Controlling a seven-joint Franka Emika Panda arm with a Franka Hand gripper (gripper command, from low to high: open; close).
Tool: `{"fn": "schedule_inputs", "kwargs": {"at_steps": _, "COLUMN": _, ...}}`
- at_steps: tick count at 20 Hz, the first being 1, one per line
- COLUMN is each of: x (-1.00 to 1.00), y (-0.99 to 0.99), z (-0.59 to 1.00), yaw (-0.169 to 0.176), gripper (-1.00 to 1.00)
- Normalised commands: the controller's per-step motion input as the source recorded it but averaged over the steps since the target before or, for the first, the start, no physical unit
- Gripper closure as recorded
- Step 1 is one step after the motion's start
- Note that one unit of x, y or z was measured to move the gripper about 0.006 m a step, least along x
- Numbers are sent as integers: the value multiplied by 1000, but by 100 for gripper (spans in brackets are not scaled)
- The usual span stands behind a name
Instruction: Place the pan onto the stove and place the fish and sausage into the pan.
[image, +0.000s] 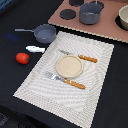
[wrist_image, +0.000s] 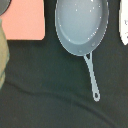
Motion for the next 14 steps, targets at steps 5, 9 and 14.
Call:
{"fn": "schedule_inputs", "kwargs": {"at_steps": 5, "x": -105, "y": -83, "z": -540, "yaw": 66, "gripper": -100}}
{"fn": "schedule_inputs", "kwargs": {"at_steps": 9, "x": -400, "y": -400, "z": -630, "yaw": 83, "gripper": -100}}
{"fn": "schedule_inputs", "kwargs": {"at_steps": 14, "x": -469, "y": -422, "z": -626, "yaw": 32, "gripper": -100}}
